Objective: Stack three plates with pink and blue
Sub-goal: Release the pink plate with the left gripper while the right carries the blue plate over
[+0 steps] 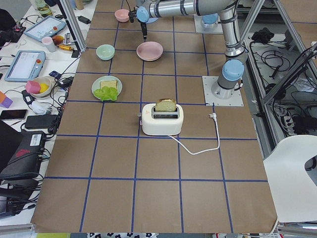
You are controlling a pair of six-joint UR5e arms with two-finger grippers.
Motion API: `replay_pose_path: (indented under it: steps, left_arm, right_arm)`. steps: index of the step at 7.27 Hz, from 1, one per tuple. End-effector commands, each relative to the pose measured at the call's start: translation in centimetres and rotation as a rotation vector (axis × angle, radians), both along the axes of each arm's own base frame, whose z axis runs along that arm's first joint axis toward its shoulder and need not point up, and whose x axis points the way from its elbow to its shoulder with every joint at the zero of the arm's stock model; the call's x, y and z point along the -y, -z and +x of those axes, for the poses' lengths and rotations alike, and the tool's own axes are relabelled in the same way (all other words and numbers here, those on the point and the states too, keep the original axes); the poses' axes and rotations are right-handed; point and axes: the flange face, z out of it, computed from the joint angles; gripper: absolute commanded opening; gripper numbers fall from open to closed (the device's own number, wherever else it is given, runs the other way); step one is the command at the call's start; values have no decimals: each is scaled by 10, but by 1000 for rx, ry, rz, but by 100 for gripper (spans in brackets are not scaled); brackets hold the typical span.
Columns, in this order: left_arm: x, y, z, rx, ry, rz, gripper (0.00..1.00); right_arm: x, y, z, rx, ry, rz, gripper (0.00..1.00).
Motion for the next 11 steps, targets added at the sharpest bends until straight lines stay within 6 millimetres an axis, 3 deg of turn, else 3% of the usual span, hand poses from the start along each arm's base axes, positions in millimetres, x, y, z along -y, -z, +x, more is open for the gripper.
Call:
replay_pose_path:
  steps: [1, 2, 3, 4, 5, 6, 7, 10, 11]
  left_arm:
    - [16, -70, 82, -5, 127, 92, 100]
    - [16, -96, 126, -10, 195, 115, 100]
    - [4, -131, 155, -12, 182, 103, 100]
    - [-20, -163, 163, -20, 178, 70, 100]
    - [-45, -183, 167, -27, 172, 23, 100]
    - [-62, -186, 173, -24, 168, 7, 100]
    - [-64, -176, 180, -23, 162, -30, 100]
    - [-64, -174, 184, -12, 158, -51, 100]
    - [-64, -173, 185, -14, 158, -49, 100]
  right_arm:
    - [-15, 4, 52, -4, 5, 18, 0]
    - [-26, 3, 77, -14, 49, 19, 0]
    - [-36, 9, 119, -22, 33, 19, 0]
    - [-45, 20, 156, -28, 82, -15, 0]
    - [-54, 36, 190, -4, 94, -45, 0]
    - [-61, 52, 214, -7, 133, -48, 0]
    - [-58, 53, 233, 6, 146, -93, 0]
    - [-66, 72, 270, 10, 145, -89, 0]
    - [-65, 74, 273, 17, 147, -86, 0]
